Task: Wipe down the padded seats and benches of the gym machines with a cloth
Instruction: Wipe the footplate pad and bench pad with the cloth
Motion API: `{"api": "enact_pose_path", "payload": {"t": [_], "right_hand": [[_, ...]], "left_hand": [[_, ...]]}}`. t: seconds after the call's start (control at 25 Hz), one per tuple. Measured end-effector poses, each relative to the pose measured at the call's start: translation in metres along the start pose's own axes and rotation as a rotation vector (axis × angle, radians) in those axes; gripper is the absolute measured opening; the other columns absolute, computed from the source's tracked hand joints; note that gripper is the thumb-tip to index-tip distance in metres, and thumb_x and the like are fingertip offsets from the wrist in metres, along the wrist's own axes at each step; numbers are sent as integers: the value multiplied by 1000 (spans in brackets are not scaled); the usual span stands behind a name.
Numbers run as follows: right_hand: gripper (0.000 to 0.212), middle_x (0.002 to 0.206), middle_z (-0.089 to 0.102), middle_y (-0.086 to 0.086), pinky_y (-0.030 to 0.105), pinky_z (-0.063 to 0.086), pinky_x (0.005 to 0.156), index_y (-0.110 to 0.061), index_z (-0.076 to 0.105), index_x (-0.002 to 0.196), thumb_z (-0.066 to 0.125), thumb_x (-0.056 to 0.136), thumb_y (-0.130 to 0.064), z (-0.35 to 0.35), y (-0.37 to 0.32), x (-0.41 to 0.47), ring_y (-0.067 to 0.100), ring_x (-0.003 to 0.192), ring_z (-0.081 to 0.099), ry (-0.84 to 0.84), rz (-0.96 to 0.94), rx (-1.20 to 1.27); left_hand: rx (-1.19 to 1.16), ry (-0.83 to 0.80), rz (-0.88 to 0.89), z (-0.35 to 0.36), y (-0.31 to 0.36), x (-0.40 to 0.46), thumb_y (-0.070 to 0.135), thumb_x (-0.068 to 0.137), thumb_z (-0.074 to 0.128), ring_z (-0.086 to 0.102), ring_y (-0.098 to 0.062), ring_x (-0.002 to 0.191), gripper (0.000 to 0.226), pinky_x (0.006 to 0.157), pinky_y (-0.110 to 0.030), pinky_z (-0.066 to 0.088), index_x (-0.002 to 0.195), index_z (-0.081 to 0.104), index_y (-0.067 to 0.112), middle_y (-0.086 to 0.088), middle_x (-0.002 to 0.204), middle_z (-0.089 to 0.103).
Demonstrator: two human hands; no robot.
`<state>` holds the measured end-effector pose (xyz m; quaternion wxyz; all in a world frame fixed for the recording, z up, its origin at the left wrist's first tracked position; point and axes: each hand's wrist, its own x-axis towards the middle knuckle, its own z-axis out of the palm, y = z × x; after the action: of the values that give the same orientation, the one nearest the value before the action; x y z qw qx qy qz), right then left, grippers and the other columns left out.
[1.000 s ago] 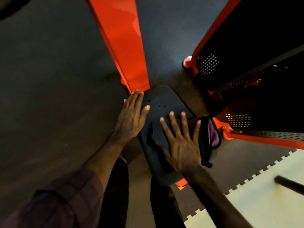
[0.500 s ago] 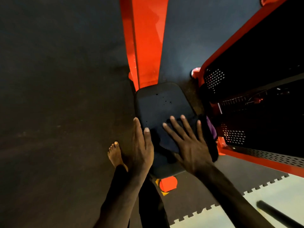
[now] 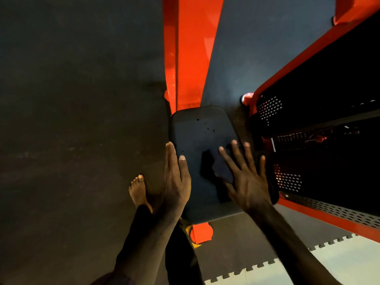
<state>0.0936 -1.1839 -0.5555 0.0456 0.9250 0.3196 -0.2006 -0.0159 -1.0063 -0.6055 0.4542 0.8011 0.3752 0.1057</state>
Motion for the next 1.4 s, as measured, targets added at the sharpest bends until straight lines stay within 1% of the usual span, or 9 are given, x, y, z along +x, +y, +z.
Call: {"api": "enact_pose_path", "payload": {"t": [0.16, 0.36, 0.6, 0.84, 0.96, 1.04, 1.2, 1.28, 1.4], "right_hand": [[78, 176, -9, 8, 69, 13, 125, -39, -1, 167, 34, 102, -63, -10, -10, 71, 37, 162, -7, -20, 322, 132], [77, 177, -9, 0, 66, 3, 127, -39, 1, 168, 23, 101, -69, -6, -13, 59, 26, 163, -11, -14, -120, -13], [77, 176, -3, 11, 69, 7, 126, -30, 3, 169, 29, 104, -63, -12, -20, 119, 34, 162, -6, -16, 284, 111], [77, 177, 4, 4, 65, 8, 127, -32, 11, 169, 29, 101, -64, -3, -11, 79, 27, 163, 0, 37, -170, 8], [74, 177, 1, 7, 65, 8, 127, -32, 7, 169, 28, 104, -63, -8, 2, 107, 32, 163, -2, 8, 125, 63], [77, 176, 2, 12, 67, 9, 126, -30, 7, 169, 31, 105, -64, -16, -17, 157, 35, 162, 0, -27, 251, 122], [76, 176, 6, 9, 67, 5, 127, -32, 11, 168, 33, 103, -65, -9, -39, 163, 32, 163, 1, 9, -142, 31], [76, 177, 1, 1, 68, 7, 126, -37, 7, 168, 29, 101, -68, -6, -16, 128, 28, 163, -4, -7, -283, -8], [74, 177, -5, -2, 75, 3, 121, -44, 4, 166, 28, 102, -71, -15, -3, 151, 38, 161, -10, -37, 14, 54]], "left_hand": [[-28, 44, -82, 11, 5, 5, 36, 110, 33, 33, -23, 155, 62, 122, -8, 10, 158, 37, -4, -16, 166, 37], [47, 82, -59, 10, -3, 4, 32, 111, 38, 34, -20, 156, 57, 128, -19, 18, 159, 39, 0, -13, 166, 39], [38, 89, -47, 11, 2, 7, 21, 111, 46, 35, -19, 154, 51, 126, -14, 17, 156, 42, -4, -16, 163, 42], [108, 88, -37, 7, 4, 4, 32, 112, 37, 29, -13, 157, 56, 129, -27, 19, 159, 41, 1, -11, 166, 38], [228, 113, -24, 3, 3, 3, 36, 113, 36, 34, -16, 156, 55, 130, -31, 21, 159, 42, 6, -8, 165, 41], [201, 112, -38, 0, 12, 3, 30, 112, 43, 42, -22, 152, 52, 127, -22, 20, 156, 46, 3, -9, 162, 45], [281, 206, -13, -4, 27, 1, 10, 100, 69, 68, -36, 122, 45, 115, -15, 21, 142, 61, -4, -16, 145, 63], [176, 115, -60, -5, 23, 4, 30, 110, 52, 52, -25, 144, 52, 124, -21, 22, 152, 50, -1, -12, 158, 50], [48, 12, -134, 6, 7, 4, 60, 110, 18, 22, -6, 159, 76, 130, -42, 25, 164, 32, 8, -1, 171, 30]]}}
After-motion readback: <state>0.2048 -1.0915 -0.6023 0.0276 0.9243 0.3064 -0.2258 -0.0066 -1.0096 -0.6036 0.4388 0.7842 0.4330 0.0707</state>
